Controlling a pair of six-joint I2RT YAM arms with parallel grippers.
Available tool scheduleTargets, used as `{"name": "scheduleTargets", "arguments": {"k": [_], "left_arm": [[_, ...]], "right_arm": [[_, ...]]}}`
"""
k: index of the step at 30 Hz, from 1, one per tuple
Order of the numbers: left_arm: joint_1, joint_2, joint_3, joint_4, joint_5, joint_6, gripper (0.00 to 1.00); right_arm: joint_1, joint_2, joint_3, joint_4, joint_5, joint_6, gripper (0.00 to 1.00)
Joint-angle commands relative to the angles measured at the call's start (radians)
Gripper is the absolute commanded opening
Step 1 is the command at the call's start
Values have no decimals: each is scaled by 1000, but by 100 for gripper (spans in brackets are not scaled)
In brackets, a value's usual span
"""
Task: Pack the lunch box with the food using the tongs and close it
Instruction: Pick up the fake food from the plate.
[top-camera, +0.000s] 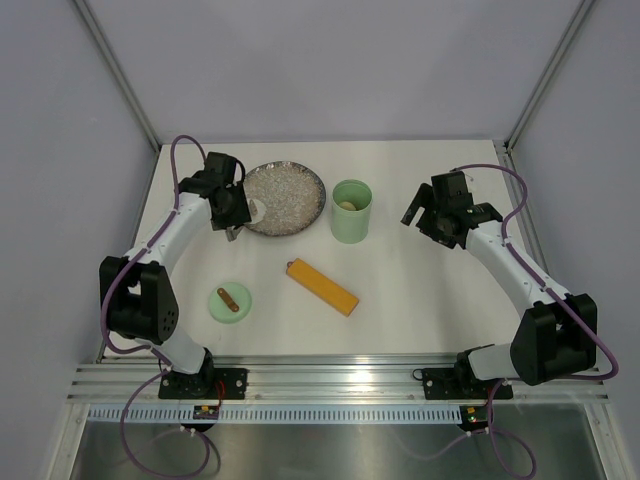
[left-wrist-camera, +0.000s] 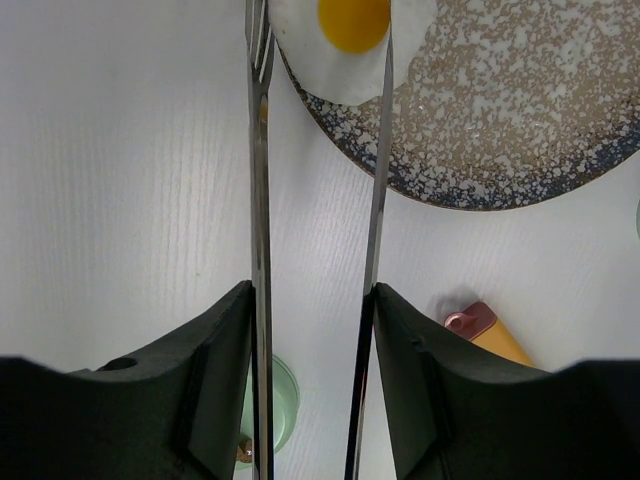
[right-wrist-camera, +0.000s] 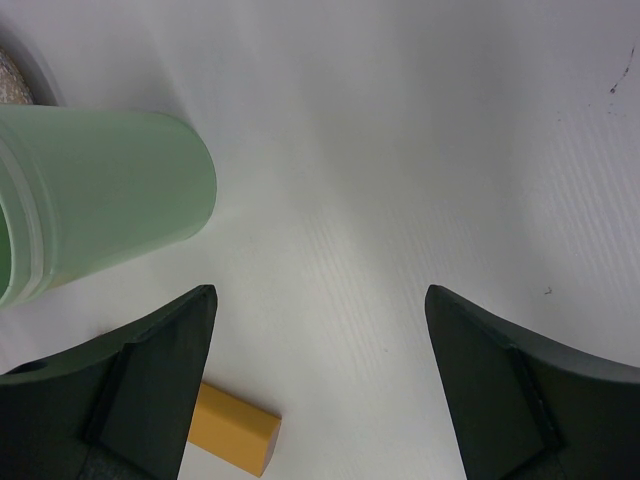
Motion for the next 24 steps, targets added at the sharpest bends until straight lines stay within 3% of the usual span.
{"name": "scheduleTargets", "arguments": {"k": [1,24], "left_arm": [[0,-7,0,38,-33,-5,48],[0,-80,25,1,-68,3,25]], "right_arm": [[-4,-12,3,0,12,2,93],[-4,-3,10,4,-1,2,93]]}}
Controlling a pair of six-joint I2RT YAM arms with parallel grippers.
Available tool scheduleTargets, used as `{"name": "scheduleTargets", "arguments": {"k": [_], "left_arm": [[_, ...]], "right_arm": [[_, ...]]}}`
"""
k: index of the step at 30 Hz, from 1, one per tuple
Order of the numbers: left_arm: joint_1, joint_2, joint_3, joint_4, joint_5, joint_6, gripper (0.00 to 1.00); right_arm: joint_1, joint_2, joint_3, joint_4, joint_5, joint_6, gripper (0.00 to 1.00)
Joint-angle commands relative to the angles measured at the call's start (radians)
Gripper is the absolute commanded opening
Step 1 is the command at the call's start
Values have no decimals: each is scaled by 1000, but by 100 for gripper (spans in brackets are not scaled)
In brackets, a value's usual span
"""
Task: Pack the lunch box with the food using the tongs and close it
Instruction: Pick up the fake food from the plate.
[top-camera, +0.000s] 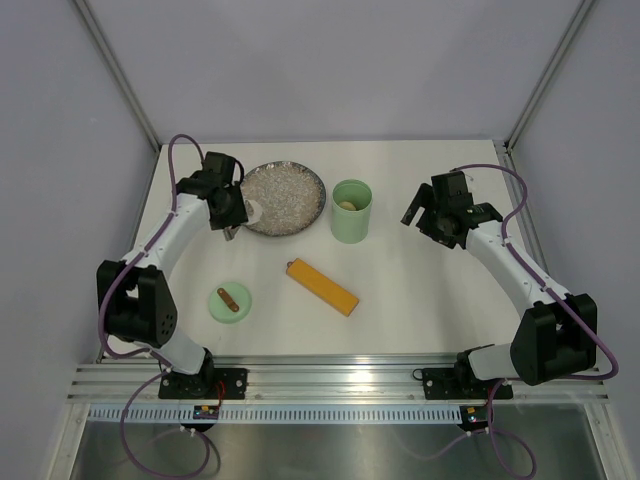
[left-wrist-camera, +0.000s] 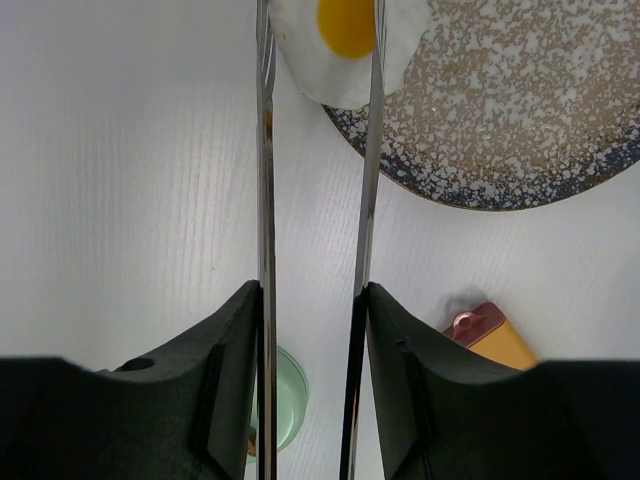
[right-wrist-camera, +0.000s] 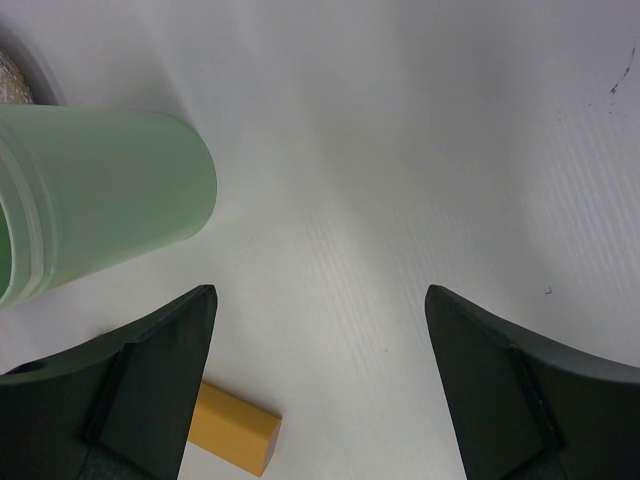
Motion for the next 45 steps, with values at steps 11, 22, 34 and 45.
{"name": "scheduleTargets", "arguments": {"k": [11,22,34,45], "left_arm": [[2,-59,25,57,61,-1,21],[0,-70,29,63,88,-3,13],[0,-123,68,77,209,-18,0],[0,-142,71,97,281,-23,0]], "right_arm": [[-4,-1,10,5,-1,2,93],[-2,8,10,7,-4,2,93],[-4,7,9,7,-1,5,93],[-2,1,6,0,4,5,93]]}}
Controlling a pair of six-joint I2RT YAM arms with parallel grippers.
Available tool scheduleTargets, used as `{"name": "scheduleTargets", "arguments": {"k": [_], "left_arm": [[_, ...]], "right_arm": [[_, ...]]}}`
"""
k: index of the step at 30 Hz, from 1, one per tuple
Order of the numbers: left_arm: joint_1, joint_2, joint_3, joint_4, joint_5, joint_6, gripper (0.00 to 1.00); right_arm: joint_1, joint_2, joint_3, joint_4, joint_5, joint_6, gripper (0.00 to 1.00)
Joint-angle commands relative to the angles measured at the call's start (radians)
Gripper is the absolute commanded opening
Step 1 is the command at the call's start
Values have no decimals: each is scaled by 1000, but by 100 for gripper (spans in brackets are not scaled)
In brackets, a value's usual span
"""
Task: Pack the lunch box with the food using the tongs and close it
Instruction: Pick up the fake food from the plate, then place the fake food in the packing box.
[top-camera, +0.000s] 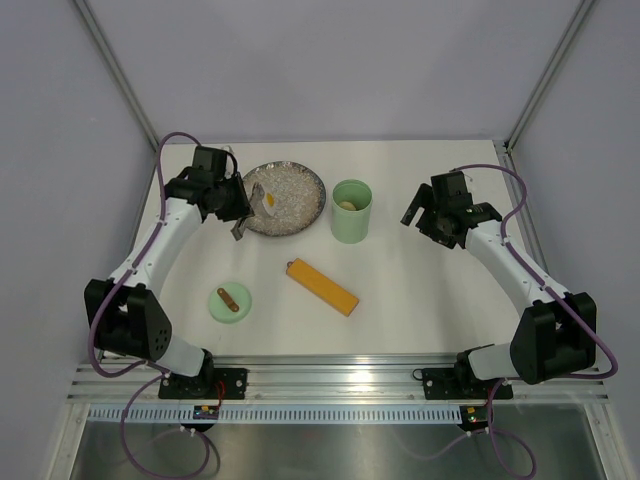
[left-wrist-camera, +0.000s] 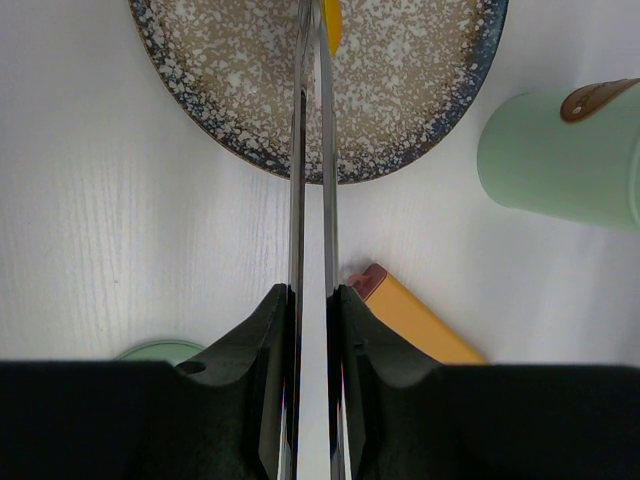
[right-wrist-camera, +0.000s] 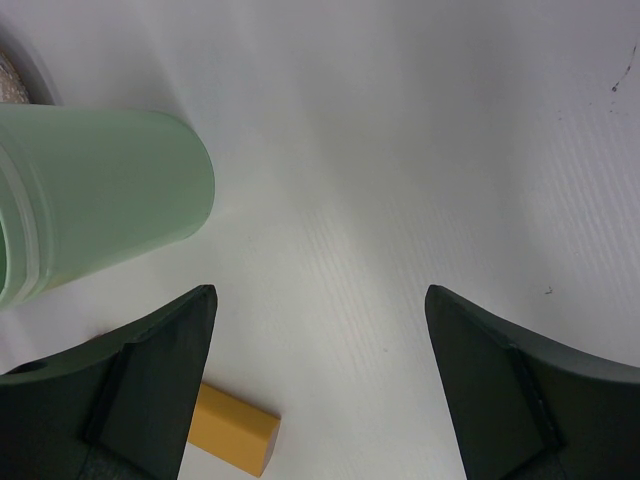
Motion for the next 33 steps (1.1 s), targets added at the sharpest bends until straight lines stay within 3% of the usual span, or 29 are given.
{"name": "scheduleTargets", "arguments": {"k": [1,12,20,28,33], "left_arm": [[0,-55,48,67,48,-10,0],[0,-101,148,24,86,2,0],[-3,-147,244,29,270,-16,0],[-10,-166,241,113,536,-77,0],[-66,-141,198,187,597,-119,0]], "right_arm": [[-2,-5,6,0,4,6,93],[-4,-19,6,-4,9,7,93],[-4,-27,6,-9,13,12,93],[-4,-36,9,-13,16,14,93],[-4,-42,7,-16,15,17,93]]}}
